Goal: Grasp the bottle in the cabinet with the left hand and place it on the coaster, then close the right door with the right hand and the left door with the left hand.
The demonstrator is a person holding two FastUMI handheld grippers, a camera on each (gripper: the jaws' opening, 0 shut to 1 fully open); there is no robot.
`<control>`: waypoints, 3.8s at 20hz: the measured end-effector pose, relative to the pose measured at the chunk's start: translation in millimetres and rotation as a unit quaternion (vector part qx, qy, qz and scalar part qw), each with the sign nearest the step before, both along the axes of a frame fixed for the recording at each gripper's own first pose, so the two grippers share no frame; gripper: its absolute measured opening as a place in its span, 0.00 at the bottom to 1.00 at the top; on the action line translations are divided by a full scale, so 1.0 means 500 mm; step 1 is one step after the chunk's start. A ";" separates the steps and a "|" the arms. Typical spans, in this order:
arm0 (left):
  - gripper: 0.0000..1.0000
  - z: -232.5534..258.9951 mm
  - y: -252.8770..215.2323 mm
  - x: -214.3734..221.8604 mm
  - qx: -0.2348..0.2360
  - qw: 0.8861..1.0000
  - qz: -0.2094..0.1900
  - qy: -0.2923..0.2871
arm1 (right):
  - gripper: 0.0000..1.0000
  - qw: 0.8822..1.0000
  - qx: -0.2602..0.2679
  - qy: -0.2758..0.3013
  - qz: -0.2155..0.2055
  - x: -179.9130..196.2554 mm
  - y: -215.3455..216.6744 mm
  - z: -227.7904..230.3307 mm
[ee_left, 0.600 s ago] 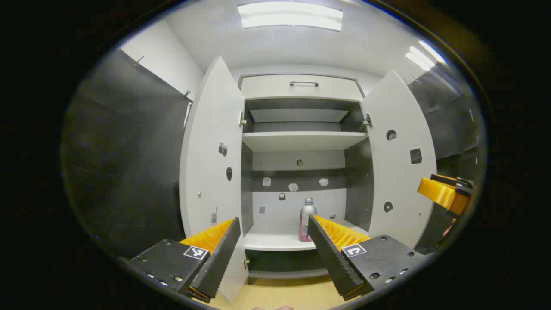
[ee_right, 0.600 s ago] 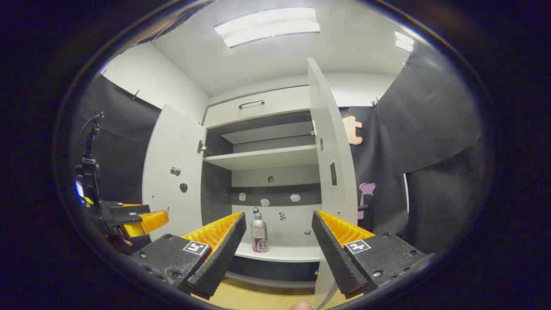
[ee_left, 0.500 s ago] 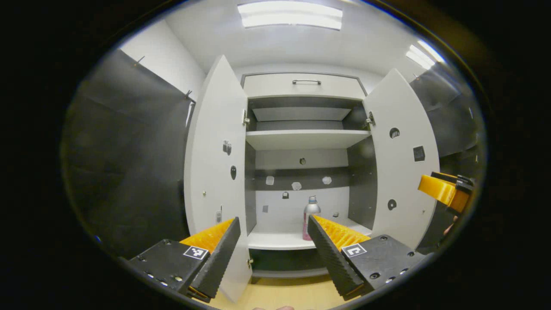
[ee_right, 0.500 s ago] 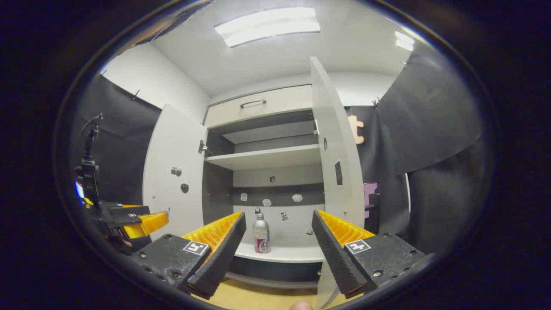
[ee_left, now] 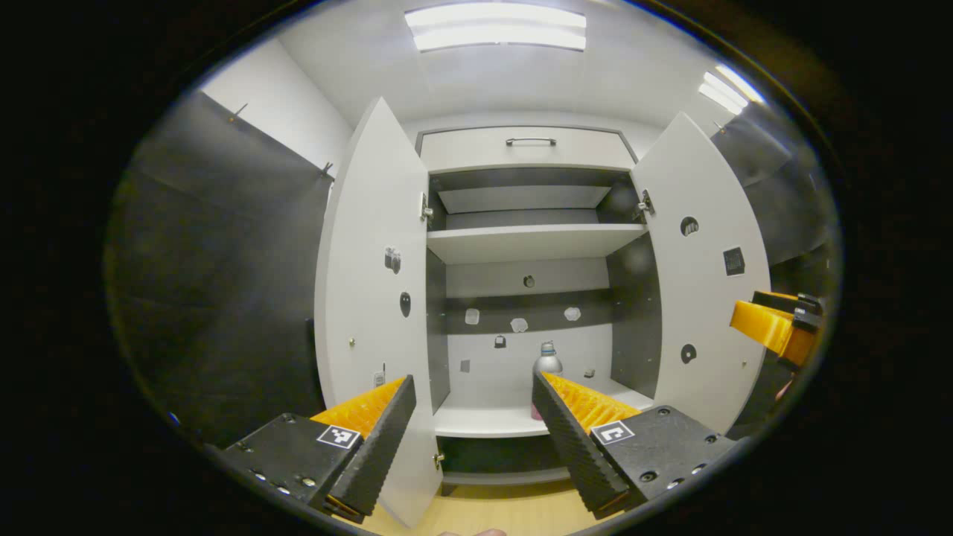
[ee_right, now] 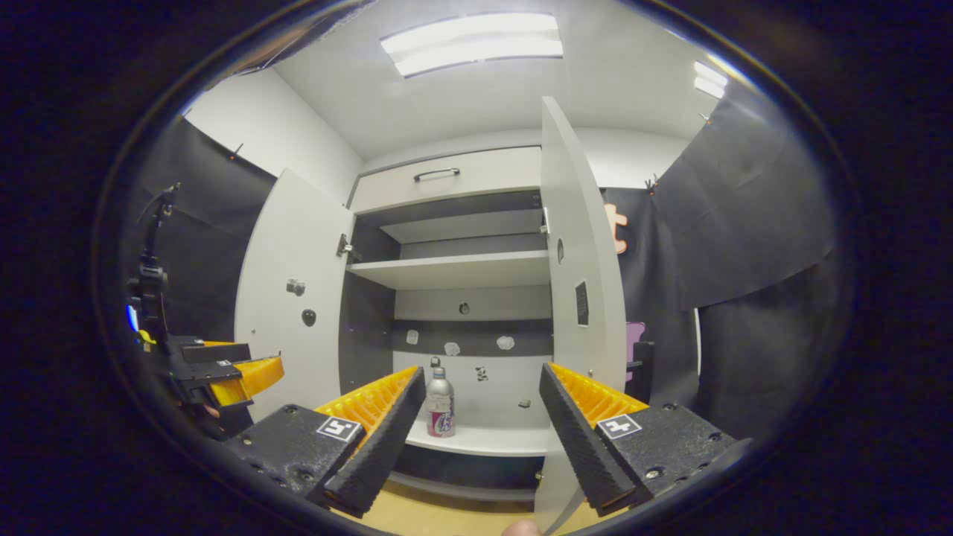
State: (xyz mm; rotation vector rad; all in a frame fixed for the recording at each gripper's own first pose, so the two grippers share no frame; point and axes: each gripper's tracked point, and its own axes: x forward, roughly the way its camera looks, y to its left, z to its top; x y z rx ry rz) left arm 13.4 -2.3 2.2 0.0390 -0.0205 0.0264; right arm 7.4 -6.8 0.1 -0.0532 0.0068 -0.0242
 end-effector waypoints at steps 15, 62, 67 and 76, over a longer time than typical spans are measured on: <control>0.99 -0.099 -0.179 0.129 -0.038 0.992 -0.094 0.071 | 0.98 0.997 -0.019 -0.003 -0.076 -0.076 -0.114 0.011; 0.77 -0.231 -0.231 0.411 -0.029 0.989 -0.105 0.098 | 0.99 0.976 -0.010 0.023 -0.216 -0.258 -0.292 0.000; 0.77 -0.234 -0.210 0.350 -0.033 0.990 -0.098 0.095 | 0.99 0.984 0.003 0.033 -0.177 -0.234 -0.271 -0.017; 0.77 -0.290 -0.190 0.215 -0.023 0.991 -0.098 0.087 | 1.00 0.987 0.015 0.041 -0.153 -0.210 -0.250 -0.039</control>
